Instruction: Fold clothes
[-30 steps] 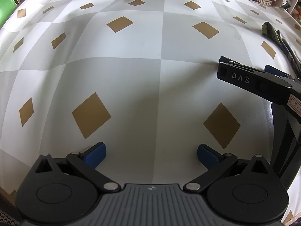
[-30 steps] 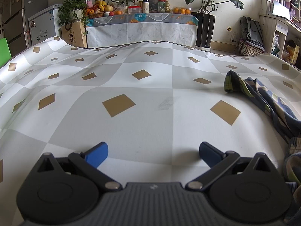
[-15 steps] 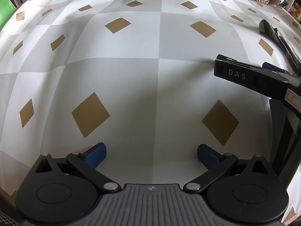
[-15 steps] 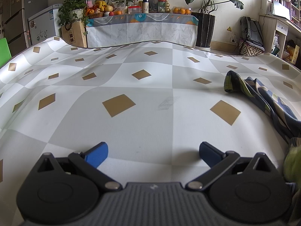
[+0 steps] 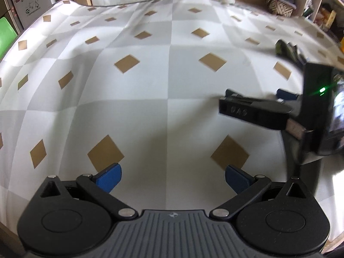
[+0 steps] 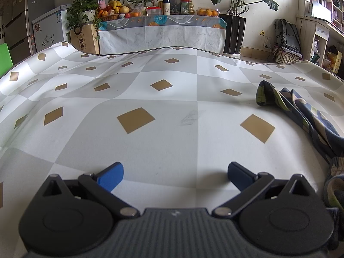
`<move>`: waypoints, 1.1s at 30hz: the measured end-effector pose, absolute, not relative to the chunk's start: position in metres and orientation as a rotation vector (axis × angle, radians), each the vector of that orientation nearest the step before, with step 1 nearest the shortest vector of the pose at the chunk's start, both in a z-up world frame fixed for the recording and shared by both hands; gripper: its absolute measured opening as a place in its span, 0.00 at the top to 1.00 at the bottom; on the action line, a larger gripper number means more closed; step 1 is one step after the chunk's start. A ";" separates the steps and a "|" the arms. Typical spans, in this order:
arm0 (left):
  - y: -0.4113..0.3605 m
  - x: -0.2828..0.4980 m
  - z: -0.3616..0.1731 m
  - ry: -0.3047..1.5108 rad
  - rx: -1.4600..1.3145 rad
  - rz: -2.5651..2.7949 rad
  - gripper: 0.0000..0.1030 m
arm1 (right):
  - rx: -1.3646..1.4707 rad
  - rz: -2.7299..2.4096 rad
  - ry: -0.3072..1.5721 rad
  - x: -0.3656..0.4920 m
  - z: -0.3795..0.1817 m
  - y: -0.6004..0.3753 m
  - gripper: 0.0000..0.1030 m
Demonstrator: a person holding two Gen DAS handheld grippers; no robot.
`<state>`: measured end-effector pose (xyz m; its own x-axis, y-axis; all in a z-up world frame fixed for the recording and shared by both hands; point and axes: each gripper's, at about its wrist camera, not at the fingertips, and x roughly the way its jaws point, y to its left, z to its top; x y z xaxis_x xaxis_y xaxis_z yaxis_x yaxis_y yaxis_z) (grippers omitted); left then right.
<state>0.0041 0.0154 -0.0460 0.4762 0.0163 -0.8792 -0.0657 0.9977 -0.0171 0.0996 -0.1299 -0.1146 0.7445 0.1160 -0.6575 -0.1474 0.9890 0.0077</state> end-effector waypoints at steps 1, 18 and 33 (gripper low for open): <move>0.015 0.004 -0.044 1.067 -0.051 0.047 0.00 | -0.046 0.144 0.717 0.100 -0.115 -0.130 0.00; 0.012 -0.001 -0.027 1.014 -0.035 0.003 0.00 | -0.046 0.144 0.717 0.100 -0.115 -0.130 0.00; 0.009 -0.005 -0.019 1.003 -0.028 -0.015 0.00 | -0.046 0.144 0.717 0.100 -0.115 -0.130 0.00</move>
<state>-0.0053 0.0091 -0.0194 0.5376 -0.0252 -0.8428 -0.0006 0.9995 -0.0303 0.0995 -0.1300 -0.1146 0.7446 0.1161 -0.6573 -0.1474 0.9891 0.0078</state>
